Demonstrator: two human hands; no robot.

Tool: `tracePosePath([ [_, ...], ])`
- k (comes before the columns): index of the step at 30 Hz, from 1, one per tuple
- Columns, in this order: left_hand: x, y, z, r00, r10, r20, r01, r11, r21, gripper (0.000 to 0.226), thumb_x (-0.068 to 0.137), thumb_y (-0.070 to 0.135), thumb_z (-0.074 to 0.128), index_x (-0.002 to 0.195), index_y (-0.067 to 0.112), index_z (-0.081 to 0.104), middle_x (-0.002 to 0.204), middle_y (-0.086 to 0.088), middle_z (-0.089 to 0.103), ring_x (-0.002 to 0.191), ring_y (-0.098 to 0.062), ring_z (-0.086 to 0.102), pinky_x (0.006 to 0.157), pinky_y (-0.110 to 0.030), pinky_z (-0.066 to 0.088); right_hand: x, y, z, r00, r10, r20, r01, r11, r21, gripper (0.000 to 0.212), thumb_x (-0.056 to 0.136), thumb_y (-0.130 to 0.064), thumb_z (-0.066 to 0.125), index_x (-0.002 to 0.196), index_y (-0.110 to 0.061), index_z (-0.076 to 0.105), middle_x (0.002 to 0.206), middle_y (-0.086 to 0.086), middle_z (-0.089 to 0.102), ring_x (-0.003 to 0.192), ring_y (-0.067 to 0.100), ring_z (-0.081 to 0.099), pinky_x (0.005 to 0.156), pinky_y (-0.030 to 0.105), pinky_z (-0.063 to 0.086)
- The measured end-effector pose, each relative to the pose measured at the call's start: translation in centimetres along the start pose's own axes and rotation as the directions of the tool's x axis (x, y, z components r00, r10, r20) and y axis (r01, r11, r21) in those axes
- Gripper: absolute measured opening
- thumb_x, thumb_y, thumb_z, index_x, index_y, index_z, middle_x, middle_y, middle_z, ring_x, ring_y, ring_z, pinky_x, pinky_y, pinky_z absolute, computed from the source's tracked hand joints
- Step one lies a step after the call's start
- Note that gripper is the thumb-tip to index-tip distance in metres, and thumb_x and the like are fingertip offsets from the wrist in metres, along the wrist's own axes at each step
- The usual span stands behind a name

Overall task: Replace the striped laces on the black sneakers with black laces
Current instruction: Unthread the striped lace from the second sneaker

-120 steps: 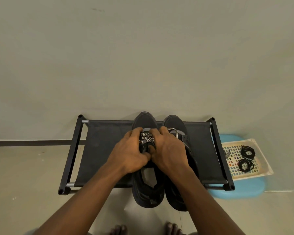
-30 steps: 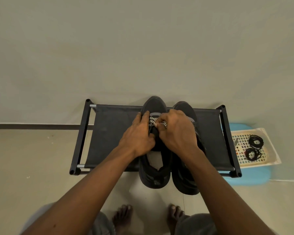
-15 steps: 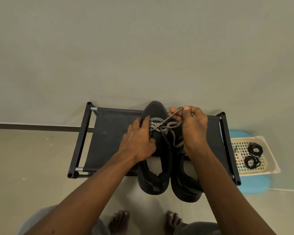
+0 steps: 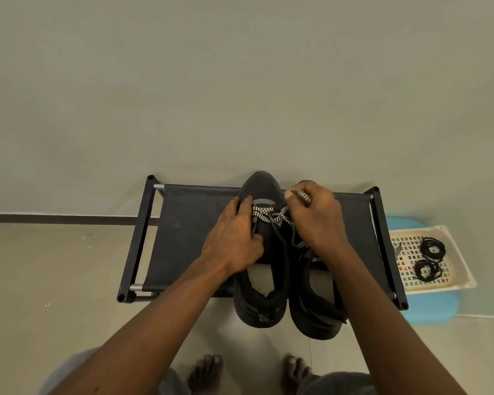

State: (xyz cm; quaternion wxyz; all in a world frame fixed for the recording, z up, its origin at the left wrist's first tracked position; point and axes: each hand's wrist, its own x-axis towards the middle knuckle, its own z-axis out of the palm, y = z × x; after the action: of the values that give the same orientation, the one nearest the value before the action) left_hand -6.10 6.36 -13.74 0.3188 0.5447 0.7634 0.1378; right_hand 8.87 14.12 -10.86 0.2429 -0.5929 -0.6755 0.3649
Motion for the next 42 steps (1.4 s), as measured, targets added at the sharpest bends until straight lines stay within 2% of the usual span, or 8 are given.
tracePosePath([
  [3, -0.2, 0.0, -0.2, 0.988, 0.083, -0.128, -0.081, 0.997, 0.019, 0.075, 0.086, 0.025, 0.068, 0.156, 0.024, 0.038, 0.168, -0.004, 0.024, 0.152, -0.028, 0.029, 0.115, -0.050, 0.043, -0.8, -0.2, 1.0, 0.987, -0.151, 0.051, 0.159, 0.919, -0.360, 0.023, 0.093, -0.037, 0.062, 0.113, -0.026, 0.066, 0.111, 0.000, 0.061, 0.106, 0.023, 0.056, 0.089, 0.042, 0.045],
  [11, 0.1, 1.2, -0.2, 0.959, 0.192, -0.207, -0.158, 0.973, 0.167, 0.039, 0.090, 0.025, 0.069, 0.128, 0.019, 0.065, 0.149, 0.002, 0.048, 0.137, -0.022, 0.044, 0.097, -0.042, 0.052, -1.6, -0.6, 0.8, 0.984, -0.160, 0.072, 0.168, 0.737, -0.655, 0.013, 0.093, -0.027, 0.055, 0.098, -0.018, 0.064, 0.095, 0.003, 0.067, 0.091, 0.030, 0.062, 0.073, 0.038, 0.033],
  [16, 0.5, 2.0, 0.2, 0.951, 0.198, -0.238, -0.144, 0.964, 0.225, 0.035, 0.093, 0.026, 0.068, 0.126, 0.016, 0.064, 0.140, -0.001, 0.052, 0.126, -0.023, 0.050, 0.086, -0.041, 0.053, -1.5, -0.6, 0.3, 0.991, -0.085, 0.105, 0.130, 0.821, -0.557, 0.036, 0.084, -0.039, 0.062, 0.117, -0.023, 0.060, 0.110, 0.003, 0.061, 0.103, 0.028, 0.058, 0.088, 0.043, 0.043],
  [20, 0.7, 2.0, 0.0, 0.938, 0.219, -0.269, -0.163, 0.963, 0.215, 0.024, 0.095, 0.021, 0.063, 0.118, 0.017, 0.068, 0.131, -0.002, 0.059, 0.105, -0.024, 0.064, 0.075, -0.033, 0.046, -1.6, -1.2, 0.1, 0.973, 0.081, 0.218, 0.017, 0.910, -0.415, 0.036, 0.085, -0.056, 0.065, 0.108, -0.029, 0.056, 0.100, -0.003, 0.066, 0.090, 0.022, 0.063, 0.073, 0.033, 0.045],
  [26, 0.8, 1.5, -0.3, 0.925, 0.224, -0.306, -0.182, 0.970, 0.160, 0.009, 0.095, 0.024, 0.063, 0.103, 0.020, 0.067, 0.114, 0.001, 0.065, 0.090, -0.023, 0.066, 0.074, -0.032, 0.042, -1.4, -1.3, -0.1, 0.979, 0.044, 0.197, 0.044, 0.906, -0.421, 0.034, 0.083, -0.052, 0.069, 0.099, -0.029, 0.050, 0.093, -0.004, 0.065, 0.087, 0.022, 0.061, 0.070, 0.033, 0.043],
  [32, 2.0, 0.6, -0.8, 0.900, -0.118, -0.420, -0.001, 0.962, -0.272, 0.009, 0.096, 0.026, 0.068, 0.087, 0.024, 0.066, 0.084, 0.008, 0.072, 0.080, -0.016, 0.068, 0.076, -0.032, 0.052, -1.3, -0.9, 0.1, 0.985, 0.046, 0.167, 0.034, 0.895, -0.444, 0.032, 0.078, -0.047, 0.072, 0.095, -0.030, 0.051, 0.091, -0.003, 0.065, 0.089, 0.025, 0.061, 0.069, 0.033, 0.043],
  [36, 2.7, 0.0, -0.8, 0.852, -0.460, -0.249, 0.118, 0.633, -0.765, 0.011, 0.093, 0.021, 0.077, 0.084, 0.021, 0.071, 0.086, -0.002, 0.077, 0.079, -0.016, 0.077, 0.078, -0.041, 0.065, -1.2, -1.0, -0.1, 0.981, 0.057, 0.184, 0.029, 0.902, -0.431, 0.028, 0.079, -0.043, 0.073, 0.094, -0.030, 0.053, 0.089, -0.006, 0.064, 0.085, 0.021, 0.061, 0.070, 0.032, 0.043],
  [42, 2.7, 0.6, -1.6, 0.911, -0.370, -0.179, 0.084, 0.594, -0.800, 0.017, 0.082, 0.010, 0.076, 0.093, 0.024, 0.074, 0.082, 0.003, 0.077, 0.088, -0.015, 0.075, 0.094, -0.047, 0.060, -1.2, -1.0, -0.3, 0.979, 0.076, 0.191, 0.010, 0.910, -0.414, 0.028, 0.080, -0.044, 0.072, 0.094, -0.029, 0.054, 0.087, -0.008, 0.063, 0.082, 0.018, 0.061, 0.069, 0.032, 0.041],
])
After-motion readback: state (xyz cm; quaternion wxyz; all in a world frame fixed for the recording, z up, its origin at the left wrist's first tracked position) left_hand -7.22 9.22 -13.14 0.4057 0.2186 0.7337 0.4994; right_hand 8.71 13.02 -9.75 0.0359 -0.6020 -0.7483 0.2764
